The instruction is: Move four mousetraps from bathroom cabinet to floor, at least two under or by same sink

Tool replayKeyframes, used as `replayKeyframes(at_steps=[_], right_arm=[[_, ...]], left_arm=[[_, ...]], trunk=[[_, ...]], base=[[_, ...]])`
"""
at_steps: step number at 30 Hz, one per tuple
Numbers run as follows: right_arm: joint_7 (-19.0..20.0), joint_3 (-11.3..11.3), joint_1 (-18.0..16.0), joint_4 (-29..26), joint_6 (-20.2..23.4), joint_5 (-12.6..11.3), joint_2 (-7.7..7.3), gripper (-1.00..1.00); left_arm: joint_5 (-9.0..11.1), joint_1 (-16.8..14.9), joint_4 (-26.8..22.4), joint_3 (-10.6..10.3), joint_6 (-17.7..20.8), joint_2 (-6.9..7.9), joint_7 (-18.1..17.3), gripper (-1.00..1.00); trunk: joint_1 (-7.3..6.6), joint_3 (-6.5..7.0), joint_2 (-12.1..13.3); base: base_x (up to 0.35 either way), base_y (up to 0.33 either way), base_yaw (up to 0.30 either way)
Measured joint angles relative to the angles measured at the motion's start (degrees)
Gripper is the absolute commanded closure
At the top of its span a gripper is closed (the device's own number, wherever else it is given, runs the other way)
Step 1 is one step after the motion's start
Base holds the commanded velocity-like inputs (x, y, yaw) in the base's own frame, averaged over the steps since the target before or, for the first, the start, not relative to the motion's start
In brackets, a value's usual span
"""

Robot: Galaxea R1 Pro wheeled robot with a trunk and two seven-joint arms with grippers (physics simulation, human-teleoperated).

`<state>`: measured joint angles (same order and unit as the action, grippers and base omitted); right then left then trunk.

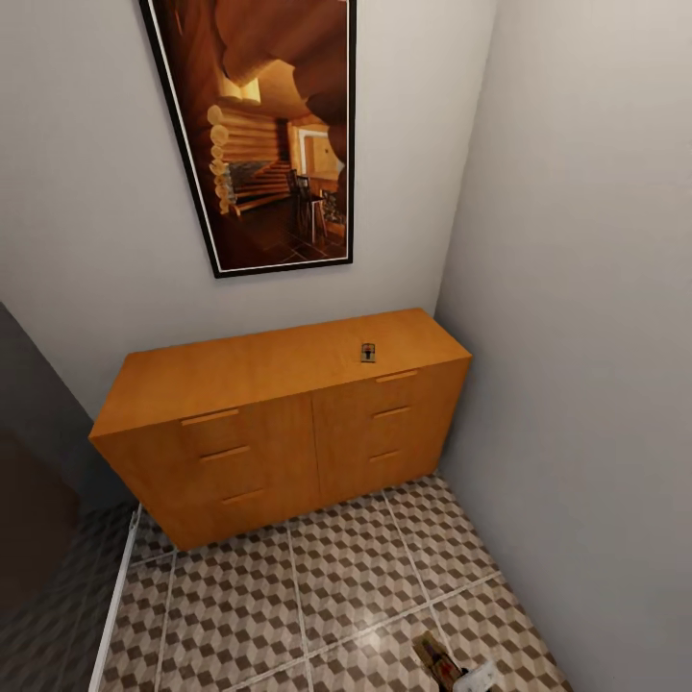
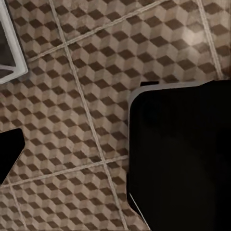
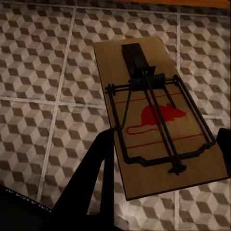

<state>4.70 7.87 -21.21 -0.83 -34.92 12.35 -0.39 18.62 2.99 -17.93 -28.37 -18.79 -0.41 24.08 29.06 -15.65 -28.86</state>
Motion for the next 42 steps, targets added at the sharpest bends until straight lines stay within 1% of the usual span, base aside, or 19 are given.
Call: replayKeyframes(at_steps=[2, 4, 5, 6, 7, 9, 12, 16, 18, 20, 24, 27, 28, 30, 32, 33, 35, 37, 42], right_arm=[[-3.31, 0.03, 0.53, -0.02, -0.03, 0.16, 1.43, 1.0], [-6.73, 0.01, 0.92, -0.03, -0.07, -0.27, 2.89, 1.0], [-9.07, 0.05, 1.08, -0.05, -0.14, -0.52, 3.75, 1.0], [-10.29, 0.0, 1.15, -0.06, -0.19, -0.66, 4.26, 1.0], [-12.77, 0.09, 1.23, -0.08, -0.25, -0.61, 5.24, 1.0], [-16.19, 0.0, 1.31, -0.14, -0.6, -0.69, 6.35, 1.0], [-21.01, -0.12, 1.36, -0.24, -2.39, -0.81, 7.39, 1.0], [-25.86, -0.22, 1.38, -0.36, -4.1, -0.88, 8.23, 1.0], [-28.97, -0.26, 1.39, -0.45, -4.58, -0.86, 9.05, 1.0], [-33.11, -0.4, 1.39, -0.51, -4.93, -0.88, 9.88, 1.0], [-36.35, -0.43, 1.39, -0.55, -5.03, -0.87, 10.37, 1.0], [-36.98, -0.42, 1.4, -0.55, -5.05, -0.84, 10.37, 1.0], [-37.06, -0.41, 1.4, -0.55, -5.03, -0.84, 10.37, 1.0], [-37.2, -0.33, 1.4, -0.56, -4.99, -0.79, 10.37, 1.0], [-37.24, -0.28, 1.4, -0.56, -4.94, -0.74, 10.37, 1.0], [-37.26, -0.26, 1.4, -0.56, -4.93, -0.72, 10.37, 1.0], [-37.25, -0.25, 1.4, -0.56, -4.93, -0.71, 10.37, 1.0], [-36.99, -0.23, 1.4, -0.56, -4.94, -0.69, 10.35, 1.0], [-35.83, -0.23, 1.4, -0.56, -5.02, -0.7, 10.21, 1.0]], left_arm=[[-0.13, -0.1, -3.46, 0.0, 3.14, 0.0, 1.02, -1.0], [-0.2, -0.23, -7.23, -0.03, 8.14, 0.0, 1.91, -1.0], [-0.25, -0.3, -9.75, -0.05, 11.9, 0.0, 2.45, -1.0], [-0.23, -0.34, -11.12, -0.01, 13.8, 0.02, 2.71, -1.0], [-0.26, -0.41, -13.62, 0.12, 16.91, 0.09, 3.12, -1.0], [-0.1, -0.47, -17.23, 0.72, 20.04, 0.3, 3.48, -1.0], [0.04, -0.55, -21.58, 1.89, 22.54, 0.41, 3.76, -1.0], [-0.02, -1.68, -23.98, 2.37, 23.59, 0.41, 3.87, -1.0], [-0.05, -3.14, -24.72, 2.52, 24.43, 0.35, 3.87, -1.0], [-0.19, -4.75, -25.24, 2.64, 27.19, 0.17, 3.84, -1.0], [-0.4, -8.23, -28.08, 2.68, 37.04, -0.16, 3.82, -1.0], [-0.48, -8.89, -28.92, 2.64, 39.04, -0.19, 3.72, -1.0], [-0.51, -8.99, -28.98, 2.62, 39.05, -0.19, 3.7, -1.0], [-0.78, -9.17, -28.6, 2.52, 37.3, -0.18, 3.68, -1.0], [-1.27, -9.26, -27.14, 2.52, 33.19, -0.18, 3.62, -1.0], [-1.61, -9.29, -26.15, 2.53, 29.9, -0.19, 3.55, -1.0], [-1.89, -9.32, -25.01, 2.54, 25.46, -0.22, 3.47, -1.0], [-2.04, -9.35, -23.85, 2.51, 22.69, -0.24, 3.39, -1.0], [-2.72, -9.36, -20.54, 2.52, 20.17, -0.26, 3.28, -1.0]], trunk=[[0.0, 0.0, 0.0], [0.0, 0.0, 0.0], [0.0, 0.0, 0.0], [0.0, 0.0, 0.0], [0.0, 0.0, 0.0], [0.0, 0.01, 0.0], [0.0, 0.01, 0.01], [0.0, 0.01, 0.01], [0.0, 0.01, 0.01], [0.0, 0.02, 0.01], [0.0, 0.02, 0.01], [0.0, 0.02, 0.01], [0.0, 0.02, 0.01], [0.0, 0.02, 0.01], [0.0, 0.02, 0.01], [0.0, 0.02, 0.01], [0.0, 0.02, 0.01], [0.0, 0.02, 0.01], [0.0, 0.01, 0.01]], base=[[0.0, 0.0, 0.0], [0.0, 0.0, 0.0], [0.0, 0.0, 0.0], [0.0, 0.0, 0.0], [0.0, 0.0, 0.0], [0.0, 0.0, 0.0], [0.0, 0.0, 0.0], [0.0, 0.0, 0.0], [0.0, 0.0, 0.0], [0.0, 0.0, 0.0], [0.0, 0.0, 0.0], [0.0, 0.0, 0.0], [0.0, 0.0, 0.0], [0.0, 0.0, 0.0], [0.0, 0.0, 0.0], [0.0, 0.0, 0.0], [0.0, 0.0, 0.0], [0.0, 0.0, 0.0], [0.0, 0.0, 0.0]])
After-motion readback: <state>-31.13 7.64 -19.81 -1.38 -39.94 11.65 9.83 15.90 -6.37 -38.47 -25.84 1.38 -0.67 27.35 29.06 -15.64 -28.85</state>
